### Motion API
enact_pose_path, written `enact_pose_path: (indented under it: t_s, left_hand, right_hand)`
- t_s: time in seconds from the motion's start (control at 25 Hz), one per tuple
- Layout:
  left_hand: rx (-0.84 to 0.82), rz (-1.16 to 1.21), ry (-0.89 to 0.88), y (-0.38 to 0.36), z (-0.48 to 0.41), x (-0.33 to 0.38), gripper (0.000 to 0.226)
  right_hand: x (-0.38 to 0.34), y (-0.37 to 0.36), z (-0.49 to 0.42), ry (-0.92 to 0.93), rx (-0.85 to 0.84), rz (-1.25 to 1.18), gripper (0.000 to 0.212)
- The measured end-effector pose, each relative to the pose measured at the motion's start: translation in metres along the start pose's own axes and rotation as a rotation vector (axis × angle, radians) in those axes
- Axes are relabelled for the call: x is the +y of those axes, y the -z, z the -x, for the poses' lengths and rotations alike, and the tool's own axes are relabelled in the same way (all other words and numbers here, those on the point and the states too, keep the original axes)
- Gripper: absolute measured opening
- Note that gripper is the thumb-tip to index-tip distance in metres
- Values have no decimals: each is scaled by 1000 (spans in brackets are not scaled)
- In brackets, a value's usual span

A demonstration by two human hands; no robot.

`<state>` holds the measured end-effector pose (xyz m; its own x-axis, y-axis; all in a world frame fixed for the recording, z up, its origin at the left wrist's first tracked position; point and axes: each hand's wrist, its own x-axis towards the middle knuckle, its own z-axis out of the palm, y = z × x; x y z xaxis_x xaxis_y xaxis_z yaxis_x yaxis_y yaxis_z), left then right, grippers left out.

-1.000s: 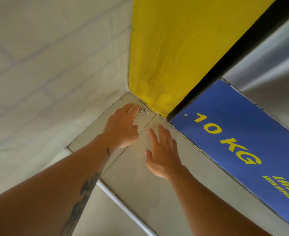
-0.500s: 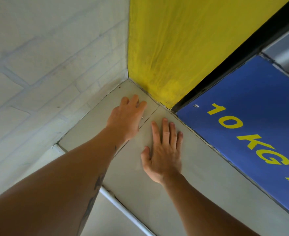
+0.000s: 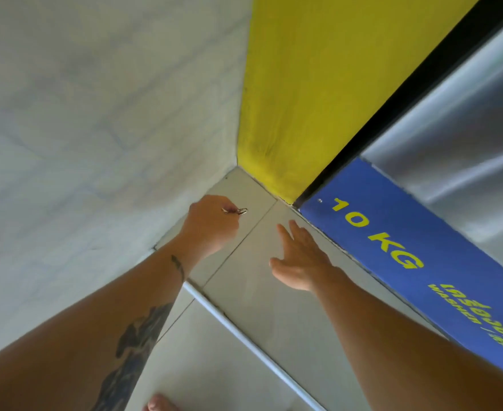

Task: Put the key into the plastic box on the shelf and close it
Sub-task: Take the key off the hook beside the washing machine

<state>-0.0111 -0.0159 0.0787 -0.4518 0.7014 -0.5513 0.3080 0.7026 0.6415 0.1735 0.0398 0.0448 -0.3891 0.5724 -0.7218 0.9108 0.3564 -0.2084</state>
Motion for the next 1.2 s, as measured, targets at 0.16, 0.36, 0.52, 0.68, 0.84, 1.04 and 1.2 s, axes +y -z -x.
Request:
enact_pose_path:
  t_s: [0.16, 0.36, 0.52, 0.68, 0.84, 1.04, 1.2]
  left_hand:
    - [19, 138, 79, 65, 71, 48, 16]
    - [34, 350, 142, 158, 179, 123, 25]
    - [46, 419, 92, 213, 280, 185, 30]
    - [126, 390, 22, 233, 378, 227, 21]
    - [268, 389, 9, 235, 473, 253, 19]
    - [418, 428, 13, 243, 592, 252, 16]
    - [576, 583, 46, 265, 679, 227, 15]
  right_hand:
    - [-33, 42, 91, 34, -8, -67, 70]
    - [-83, 127, 215, 171, 115, -132, 58]
    - [-113, 195, 309, 256, 204, -100, 56]
    - [-119, 236, 389, 377, 254, -47, 56]
    - [-109, 266, 461, 503, 293, -33, 54]
    - [-118, 283, 545, 641, 329, 38, 50]
    - [-157, 273, 598, 800, 322, 141, 48]
